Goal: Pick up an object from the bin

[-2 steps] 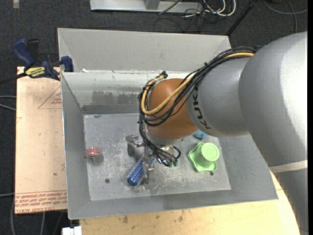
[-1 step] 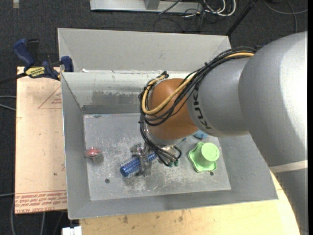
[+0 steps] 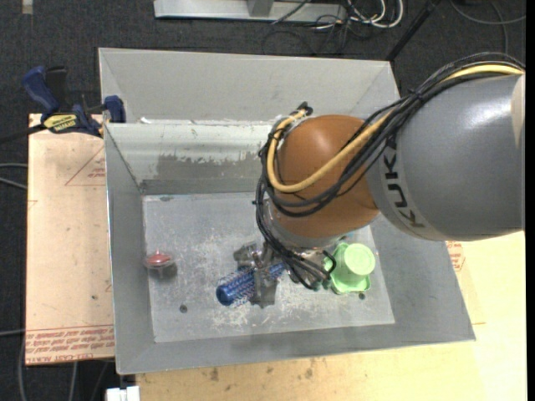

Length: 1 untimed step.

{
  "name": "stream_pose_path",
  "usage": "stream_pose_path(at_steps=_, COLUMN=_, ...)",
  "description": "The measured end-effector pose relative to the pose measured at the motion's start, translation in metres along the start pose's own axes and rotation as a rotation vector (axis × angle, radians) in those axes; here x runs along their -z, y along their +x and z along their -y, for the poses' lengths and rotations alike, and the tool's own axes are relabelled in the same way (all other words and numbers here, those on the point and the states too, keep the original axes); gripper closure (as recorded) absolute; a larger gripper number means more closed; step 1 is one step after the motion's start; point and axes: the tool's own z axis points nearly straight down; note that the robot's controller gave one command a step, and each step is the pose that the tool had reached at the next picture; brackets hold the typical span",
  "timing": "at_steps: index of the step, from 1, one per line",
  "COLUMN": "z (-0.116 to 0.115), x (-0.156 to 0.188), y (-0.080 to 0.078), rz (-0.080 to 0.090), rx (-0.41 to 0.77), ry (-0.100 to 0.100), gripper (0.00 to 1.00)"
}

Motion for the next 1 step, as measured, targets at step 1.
stream_pose_path(at_steps=1, z=-0.0023, x=0.1079, y=0.0039, rz=0.004, rx=0.093, ry=0.001, gripper=1.0)
